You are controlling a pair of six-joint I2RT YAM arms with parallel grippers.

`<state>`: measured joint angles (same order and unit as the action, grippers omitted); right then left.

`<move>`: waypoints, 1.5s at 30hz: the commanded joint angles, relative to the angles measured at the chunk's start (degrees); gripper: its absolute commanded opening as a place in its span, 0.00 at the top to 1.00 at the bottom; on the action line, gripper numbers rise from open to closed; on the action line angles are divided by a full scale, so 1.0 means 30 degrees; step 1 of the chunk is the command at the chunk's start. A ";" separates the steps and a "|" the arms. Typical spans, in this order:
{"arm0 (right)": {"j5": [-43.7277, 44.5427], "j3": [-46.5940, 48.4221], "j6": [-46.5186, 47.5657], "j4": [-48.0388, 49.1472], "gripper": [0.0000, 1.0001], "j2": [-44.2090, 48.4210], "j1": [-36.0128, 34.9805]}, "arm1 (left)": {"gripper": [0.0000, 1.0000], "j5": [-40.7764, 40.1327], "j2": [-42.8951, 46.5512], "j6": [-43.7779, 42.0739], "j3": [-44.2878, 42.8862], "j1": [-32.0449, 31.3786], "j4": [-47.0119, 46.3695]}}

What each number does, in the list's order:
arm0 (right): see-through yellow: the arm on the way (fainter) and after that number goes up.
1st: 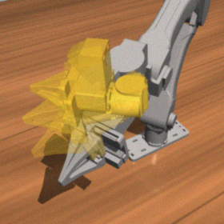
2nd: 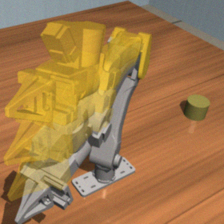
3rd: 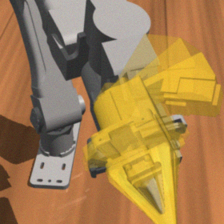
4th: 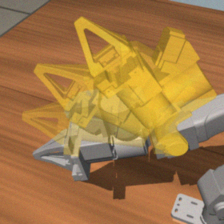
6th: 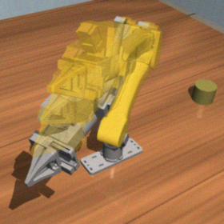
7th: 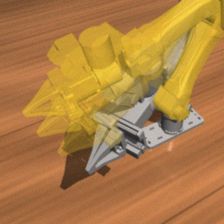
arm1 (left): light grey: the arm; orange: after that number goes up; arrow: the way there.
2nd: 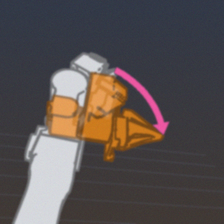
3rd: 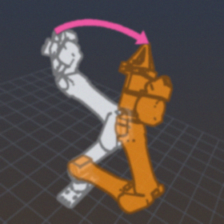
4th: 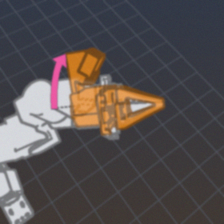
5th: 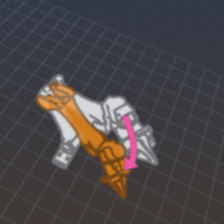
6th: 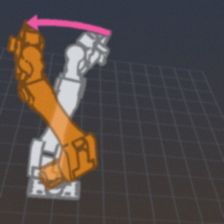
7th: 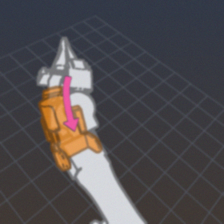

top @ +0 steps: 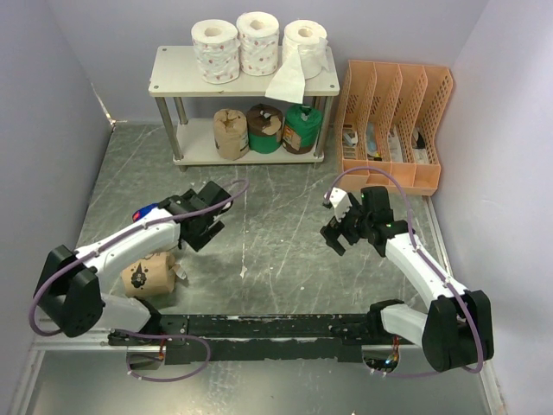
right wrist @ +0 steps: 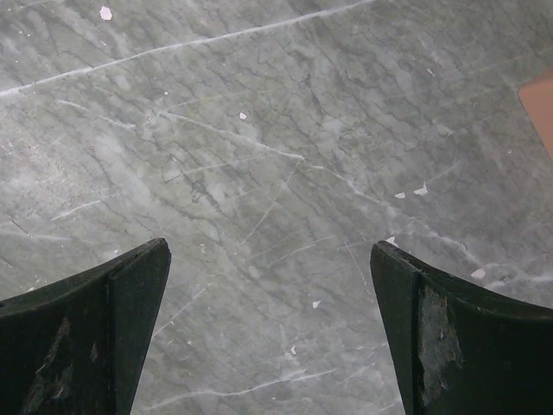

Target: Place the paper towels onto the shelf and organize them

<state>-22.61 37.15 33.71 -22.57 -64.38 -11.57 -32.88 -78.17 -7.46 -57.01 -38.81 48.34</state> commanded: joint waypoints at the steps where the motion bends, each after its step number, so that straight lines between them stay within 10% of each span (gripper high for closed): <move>1: 0.0208 -0.0170 0.0276 0.0179 0.00 0.0003 0.0267 | 0.05 -0.0180 0.1494 -0.2454 0.1108 -0.0103 0.0743; 25: -0.0113 -0.0114 0.0499 -0.0206 0.00 -0.0704 0.0892 | 0.00 -0.0932 -0.1007 -0.3858 0.1651 0.2925 -0.2792; 37: -0.0563 0.0841 0.0514 -0.1366 0.33 -0.2591 0.1292 | 0.35 0.0144 -0.2886 -0.3214 0.1304 0.3297 -0.2966; 43: -0.0351 0.0541 0.0479 -0.0854 0.34 -0.2018 0.1364 | 0.92 0.0381 -0.3379 -0.2789 0.0652 0.3315 -0.2322; 45: -0.0400 0.0395 0.0552 -0.0722 0.34 -0.1699 0.1408 | 0.93 0.0607 -0.3597 -0.2449 0.0164 0.3324 -0.1824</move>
<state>-23.55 37.85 34.98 -25.61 -71.90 -8.14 -35.79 -87.05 -17.52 -54.11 -29.34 40.62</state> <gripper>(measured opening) 0.664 0.144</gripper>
